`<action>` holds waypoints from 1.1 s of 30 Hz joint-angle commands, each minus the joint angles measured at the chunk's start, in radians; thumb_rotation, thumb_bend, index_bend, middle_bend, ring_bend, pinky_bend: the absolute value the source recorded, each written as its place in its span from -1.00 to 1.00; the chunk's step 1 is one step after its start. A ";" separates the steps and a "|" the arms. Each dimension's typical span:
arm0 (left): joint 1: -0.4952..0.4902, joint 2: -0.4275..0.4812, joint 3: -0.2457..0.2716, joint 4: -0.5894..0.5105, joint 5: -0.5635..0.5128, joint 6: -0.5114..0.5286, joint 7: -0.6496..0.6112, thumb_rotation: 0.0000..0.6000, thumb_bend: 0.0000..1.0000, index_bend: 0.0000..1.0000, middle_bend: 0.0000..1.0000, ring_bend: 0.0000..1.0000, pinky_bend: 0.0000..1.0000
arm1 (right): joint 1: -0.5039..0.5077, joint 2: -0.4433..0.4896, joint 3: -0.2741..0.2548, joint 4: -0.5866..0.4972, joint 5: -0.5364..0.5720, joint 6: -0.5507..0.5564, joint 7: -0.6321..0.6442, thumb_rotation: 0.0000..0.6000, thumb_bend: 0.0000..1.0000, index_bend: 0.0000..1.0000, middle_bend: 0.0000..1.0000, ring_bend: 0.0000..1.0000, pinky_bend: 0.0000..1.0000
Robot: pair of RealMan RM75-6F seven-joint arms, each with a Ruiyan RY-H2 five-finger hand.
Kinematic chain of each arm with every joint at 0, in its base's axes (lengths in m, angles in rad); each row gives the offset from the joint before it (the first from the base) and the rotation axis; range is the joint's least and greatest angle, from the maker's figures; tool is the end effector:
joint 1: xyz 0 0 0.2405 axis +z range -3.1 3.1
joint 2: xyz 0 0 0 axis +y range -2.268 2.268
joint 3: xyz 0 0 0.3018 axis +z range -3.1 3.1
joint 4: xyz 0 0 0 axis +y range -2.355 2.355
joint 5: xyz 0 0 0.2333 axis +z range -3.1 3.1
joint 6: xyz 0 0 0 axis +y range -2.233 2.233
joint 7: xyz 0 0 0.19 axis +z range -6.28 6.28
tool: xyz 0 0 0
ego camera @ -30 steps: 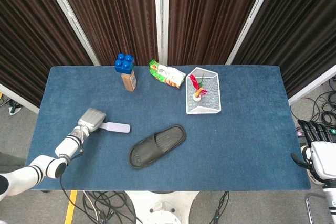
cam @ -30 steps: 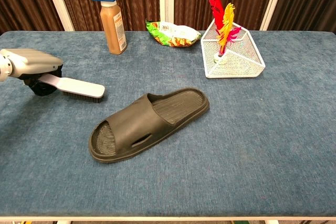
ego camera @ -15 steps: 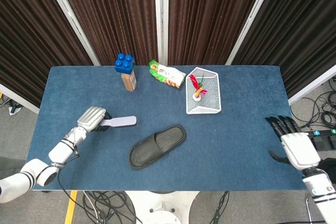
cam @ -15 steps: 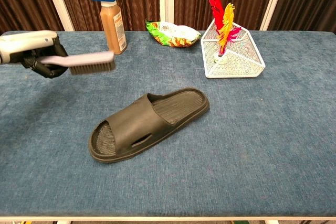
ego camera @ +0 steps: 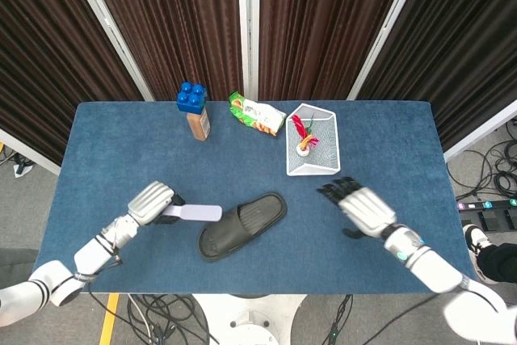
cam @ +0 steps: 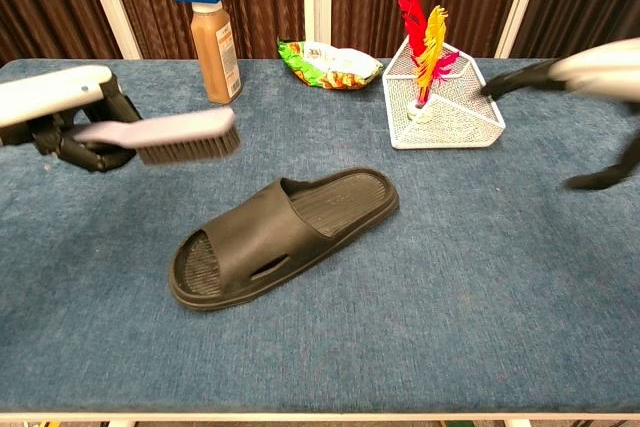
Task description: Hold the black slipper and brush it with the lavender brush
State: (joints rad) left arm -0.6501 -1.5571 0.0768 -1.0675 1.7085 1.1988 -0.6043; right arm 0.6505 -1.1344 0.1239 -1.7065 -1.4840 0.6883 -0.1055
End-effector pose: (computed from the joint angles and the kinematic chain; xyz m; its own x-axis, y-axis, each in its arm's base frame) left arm -0.2495 0.3827 -0.0429 0.2090 0.3989 0.8929 0.8498 -0.5259 0.0361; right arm -0.2087 -0.3674 0.0243 0.6266 -0.3906 0.6743 -0.7406 -0.5678 0.3593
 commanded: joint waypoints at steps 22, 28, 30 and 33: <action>0.017 -0.097 -0.010 -0.098 -0.028 -0.044 0.334 1.00 0.98 1.00 1.00 1.00 1.00 | 0.436 -0.461 -0.040 0.406 0.463 -0.264 -0.318 1.00 -0.74 -0.99 -0.90 -1.00 -1.00; 0.024 -0.126 0.000 -0.082 -0.014 -0.035 0.390 1.00 0.98 1.00 1.00 1.00 1.00 | 0.472 -0.499 -0.072 0.441 0.533 -0.234 -0.346 1.00 -0.66 -0.66 -0.68 -0.96 -0.96; 0.024 -0.140 0.004 -0.064 -0.012 -0.039 0.412 1.00 0.98 1.00 1.00 1.00 1.00 | 0.477 -0.507 -0.076 0.446 0.536 -0.217 -0.347 1.00 -0.64 -0.47 -0.57 -0.87 -0.87; 0.022 -0.161 0.005 -0.032 -0.015 -0.055 0.437 1.00 0.98 1.00 1.00 1.00 1.00 | 0.478 -0.511 -0.079 0.447 0.522 -0.197 -0.341 1.00 -0.61 -0.20 -0.40 -0.68 -0.73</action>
State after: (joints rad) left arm -0.6270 -1.7064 0.0806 -1.1151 1.6947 1.1529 -0.1798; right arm 1.1271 -1.6435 0.0476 -1.2610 -0.9569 0.4867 -0.4483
